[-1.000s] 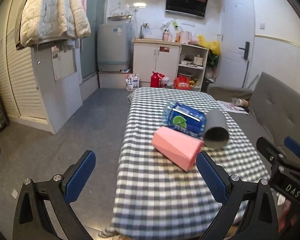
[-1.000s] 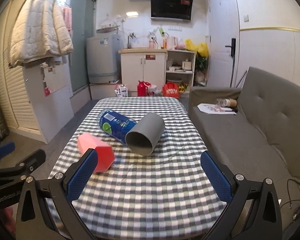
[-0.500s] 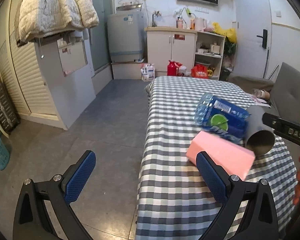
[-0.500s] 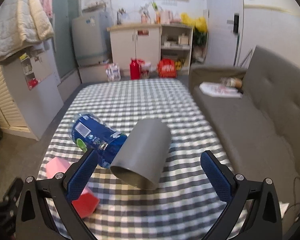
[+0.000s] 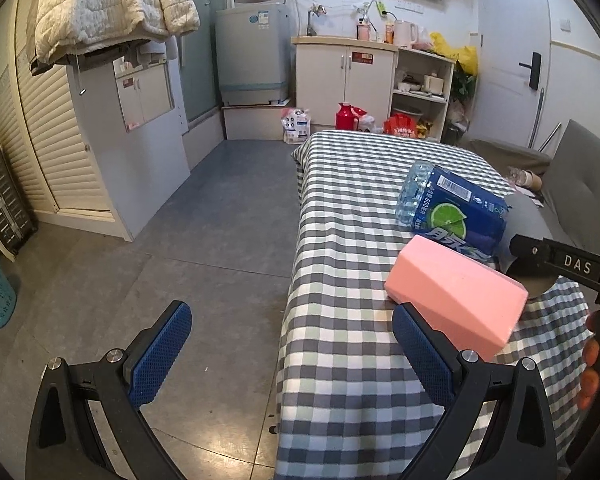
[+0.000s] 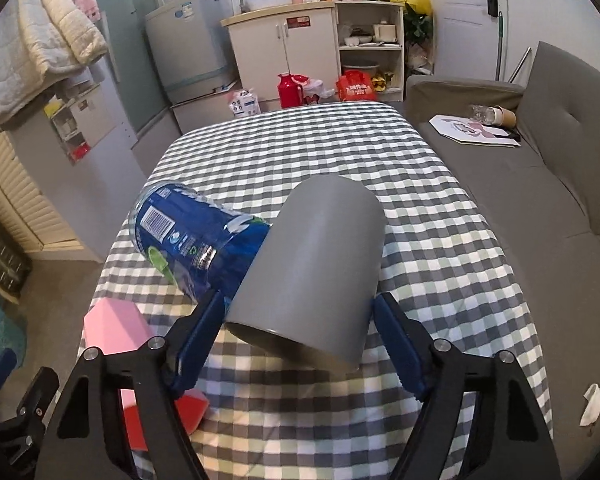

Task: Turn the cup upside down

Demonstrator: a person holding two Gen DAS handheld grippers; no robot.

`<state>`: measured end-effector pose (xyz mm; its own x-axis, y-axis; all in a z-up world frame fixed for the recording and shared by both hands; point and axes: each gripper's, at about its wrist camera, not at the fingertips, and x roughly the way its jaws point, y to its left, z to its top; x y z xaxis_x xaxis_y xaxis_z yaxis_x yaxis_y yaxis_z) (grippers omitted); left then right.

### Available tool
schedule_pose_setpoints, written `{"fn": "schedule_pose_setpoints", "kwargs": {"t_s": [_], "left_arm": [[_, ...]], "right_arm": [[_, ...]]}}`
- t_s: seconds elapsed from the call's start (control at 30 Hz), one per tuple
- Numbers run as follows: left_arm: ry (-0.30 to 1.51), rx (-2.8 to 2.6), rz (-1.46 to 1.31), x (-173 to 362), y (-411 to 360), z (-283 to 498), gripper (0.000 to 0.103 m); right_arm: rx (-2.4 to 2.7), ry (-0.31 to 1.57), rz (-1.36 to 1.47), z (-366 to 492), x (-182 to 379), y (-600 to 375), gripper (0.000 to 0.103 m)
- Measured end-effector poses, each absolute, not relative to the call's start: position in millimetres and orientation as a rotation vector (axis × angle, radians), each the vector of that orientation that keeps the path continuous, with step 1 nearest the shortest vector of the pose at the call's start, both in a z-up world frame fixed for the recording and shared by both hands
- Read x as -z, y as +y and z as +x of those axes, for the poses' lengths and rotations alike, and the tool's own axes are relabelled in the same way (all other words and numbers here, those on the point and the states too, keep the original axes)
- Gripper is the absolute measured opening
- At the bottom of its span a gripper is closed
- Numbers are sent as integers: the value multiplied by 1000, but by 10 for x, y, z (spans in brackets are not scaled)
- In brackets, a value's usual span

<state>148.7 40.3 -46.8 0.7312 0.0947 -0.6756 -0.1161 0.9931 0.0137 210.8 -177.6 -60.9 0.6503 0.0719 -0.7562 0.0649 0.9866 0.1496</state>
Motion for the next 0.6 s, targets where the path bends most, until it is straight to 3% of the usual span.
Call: {"fn": "schedule_pose_setpoints", "kwargs": {"t_s": [0.6], "left_arm": [[754, -36, 16, 172, 149, 843, 103]], "right_arm": [[-91, 917, 45, 625, 514, -1563, 75]]}}
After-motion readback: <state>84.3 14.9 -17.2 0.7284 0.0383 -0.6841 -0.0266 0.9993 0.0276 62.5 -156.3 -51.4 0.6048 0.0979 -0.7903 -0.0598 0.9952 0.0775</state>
